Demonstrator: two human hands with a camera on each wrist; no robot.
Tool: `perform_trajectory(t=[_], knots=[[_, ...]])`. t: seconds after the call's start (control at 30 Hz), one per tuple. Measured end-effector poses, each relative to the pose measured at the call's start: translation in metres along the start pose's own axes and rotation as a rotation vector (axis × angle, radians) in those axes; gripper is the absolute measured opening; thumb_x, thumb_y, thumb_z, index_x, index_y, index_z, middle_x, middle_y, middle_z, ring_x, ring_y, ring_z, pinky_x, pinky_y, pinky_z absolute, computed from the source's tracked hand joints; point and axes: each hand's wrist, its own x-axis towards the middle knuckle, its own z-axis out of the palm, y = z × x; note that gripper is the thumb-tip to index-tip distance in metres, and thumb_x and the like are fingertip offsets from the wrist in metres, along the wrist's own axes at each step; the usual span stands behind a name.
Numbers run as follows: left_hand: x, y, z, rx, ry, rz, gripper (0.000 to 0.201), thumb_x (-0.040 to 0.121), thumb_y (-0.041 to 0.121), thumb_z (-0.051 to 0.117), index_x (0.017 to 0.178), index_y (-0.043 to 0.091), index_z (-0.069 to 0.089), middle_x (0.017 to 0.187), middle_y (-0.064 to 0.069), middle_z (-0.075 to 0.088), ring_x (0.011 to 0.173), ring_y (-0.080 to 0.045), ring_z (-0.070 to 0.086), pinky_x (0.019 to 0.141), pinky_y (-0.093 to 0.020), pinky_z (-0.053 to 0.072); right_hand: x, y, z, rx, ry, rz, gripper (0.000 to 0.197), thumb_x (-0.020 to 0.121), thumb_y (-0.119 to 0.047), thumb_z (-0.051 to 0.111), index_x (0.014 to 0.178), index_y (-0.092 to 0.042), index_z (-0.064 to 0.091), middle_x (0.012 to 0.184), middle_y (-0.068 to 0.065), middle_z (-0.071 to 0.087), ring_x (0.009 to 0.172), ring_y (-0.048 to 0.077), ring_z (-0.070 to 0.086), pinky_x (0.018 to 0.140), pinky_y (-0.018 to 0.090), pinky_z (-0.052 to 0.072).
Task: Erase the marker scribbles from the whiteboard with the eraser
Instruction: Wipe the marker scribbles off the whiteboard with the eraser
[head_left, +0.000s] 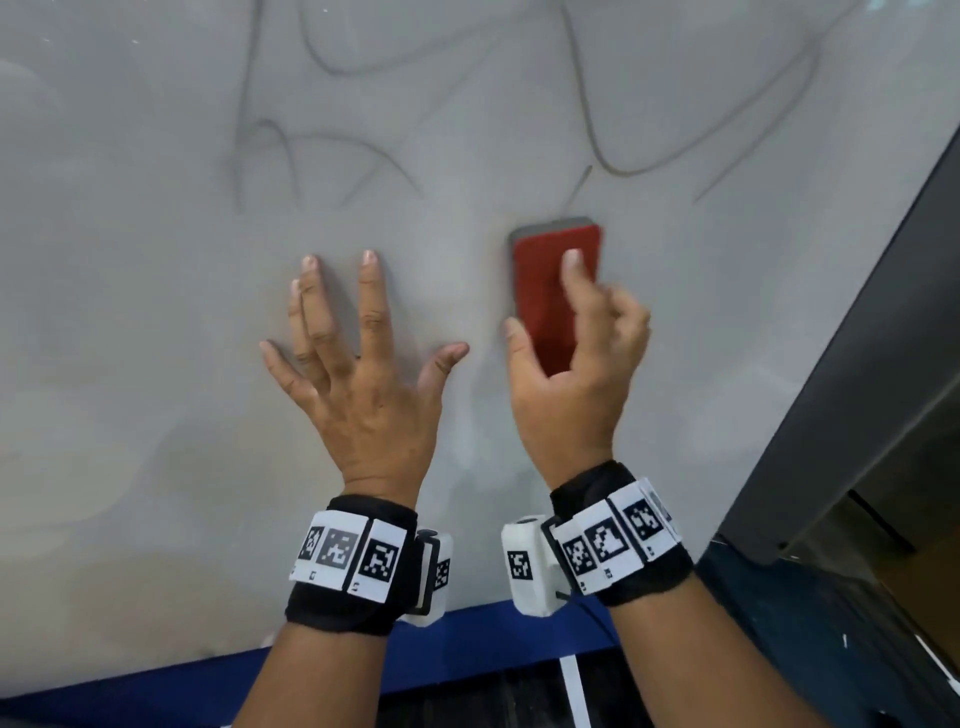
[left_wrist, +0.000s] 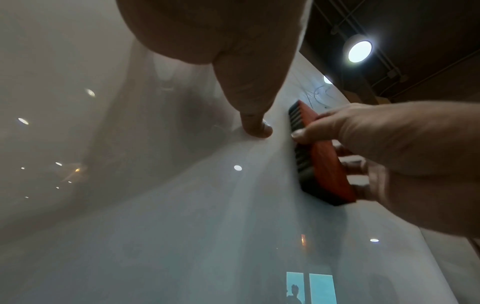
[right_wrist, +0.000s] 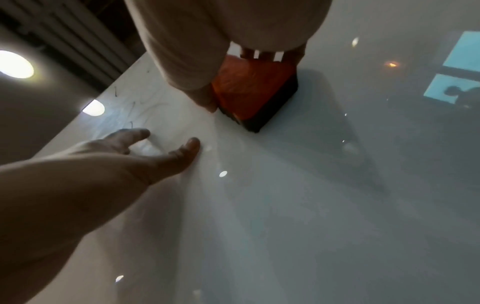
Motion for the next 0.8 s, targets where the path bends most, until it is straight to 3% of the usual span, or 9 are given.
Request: perform_trajectory(t=[0.07, 0.2, 0.27, 0.4, 0.47, 0.57, 0.63, 0.7, 0.8], knots=[[0.003, -0.01, -0.004, -0.011, 0.004, -0.011, 0.097, 0.079, 0.077, 0.057, 0.155, 0.03, 0.019, 0.159, -0.012, 0.014, 0.148, -0.028, 0.013, 0.113, -0.067, 0.015, 0.002, 0.006, 0.002, -0.052, 0.012, -0.066, 0.061, 0.078, -0.023, 0.077, 0.136, -0.021, 0.055, 0.114, 0.016, 0.049, 0.104, 0.033, 0.05, 0.095, 0.046, 0.047], [0.011, -0.032, -0.014, -0.028, 0.009, -0.056, 0.099, 0.077, 0.076, 0.059, 0.155, 0.031, 0.017, 0.161, -0.014, 0.015, 0.15, -0.028, 0.012, 0.112, -0.069, 0.017, 0.015, 0.016, 0.0, 0.045, 0.225, 0.163, 0.067, 0.079, -0.022, 0.073, 0.138, -0.032, 0.044, 0.117, -0.003, 0.041, 0.113, 0.034, 0.051, 0.096, 0.052, 0.048], [0.012, -0.037, -0.017, -0.022, 0.009, -0.047, 0.098, 0.077, 0.075, 0.06, 0.155, 0.031, 0.017, 0.16, -0.014, 0.017, 0.149, -0.028, 0.013, 0.112, -0.068, 0.016, 0.007, 0.001, 0.012, 0.059, 0.244, 0.188, 0.067, 0.079, -0.021, 0.073, 0.139, -0.029, 0.044, 0.117, -0.009, 0.039, 0.113, 0.033, 0.05, 0.095, 0.052, 0.049], [0.014, -0.043, -0.019, -0.016, 0.014, -0.015, 0.095, 0.08, 0.076, 0.058, 0.154, 0.03, 0.02, 0.16, -0.015, 0.021, 0.149, -0.029, 0.016, 0.113, -0.067, 0.016, -0.024, -0.028, 0.031, -0.006, 0.051, -0.036, 0.062, 0.078, -0.019, 0.077, 0.136, -0.018, 0.055, 0.114, 0.016, 0.049, 0.103, 0.03, 0.051, 0.095, 0.038, 0.049], [0.016, -0.053, -0.021, -0.018, 0.015, -0.015, 0.095, 0.079, 0.076, 0.058, 0.154, 0.031, 0.019, 0.16, -0.015, 0.021, 0.149, -0.029, 0.016, 0.113, -0.067, 0.015, -0.017, -0.021, 0.027, -0.061, 0.052, -0.078, 0.058, 0.078, -0.017, 0.077, 0.133, -0.015, 0.059, 0.112, 0.019, 0.05, 0.101, 0.029, 0.05, 0.096, 0.035, 0.047], [0.019, -0.063, -0.025, -0.037, 0.015, -0.047, 0.097, 0.079, 0.077, 0.057, 0.154, 0.032, 0.017, 0.16, -0.014, 0.018, 0.149, -0.028, 0.013, 0.113, -0.068, 0.014, 0.002, -0.005, 0.015, -0.014, 0.214, 0.097, 0.064, 0.078, -0.017, 0.075, 0.138, -0.019, 0.054, 0.114, 0.013, 0.048, 0.106, 0.033, 0.054, 0.097, 0.047, 0.049], [0.019, -0.066, -0.027, -0.04, 0.013, -0.048, 0.095, 0.08, 0.077, 0.056, 0.154, 0.031, 0.018, 0.161, -0.014, 0.018, 0.149, -0.028, 0.013, 0.113, -0.069, 0.015, 0.003, -0.013, 0.019, 0.045, 0.259, 0.207, 0.067, 0.079, -0.018, 0.074, 0.141, -0.017, 0.05, 0.117, 0.007, 0.045, 0.112, 0.029, 0.052, 0.097, 0.047, 0.049], [0.018, -0.067, -0.028, -0.045, 0.01, -0.039, 0.093, 0.082, 0.076, 0.055, 0.154, 0.03, 0.02, 0.161, -0.014, 0.019, 0.149, -0.028, 0.013, 0.113, -0.068, 0.015, -0.014, -0.035, 0.034, 0.053, 0.21, 0.178, 0.066, 0.079, -0.016, 0.075, 0.14, -0.01, 0.052, 0.117, 0.012, 0.047, 0.113, 0.027, 0.049, 0.101, 0.039, 0.047], [0.018, -0.072, -0.03, -0.041, 0.008, -0.014, 0.09, 0.084, 0.075, 0.054, 0.154, 0.028, 0.022, 0.16, -0.014, 0.021, 0.149, -0.028, 0.014, 0.114, -0.067, 0.015, -0.047, -0.065, 0.054, -0.002, -0.019, -0.052, 0.063, 0.079, -0.021, 0.077, 0.137, -0.015, 0.055, 0.115, 0.017, 0.049, 0.104, 0.03, 0.05, 0.096, 0.039, 0.048]])
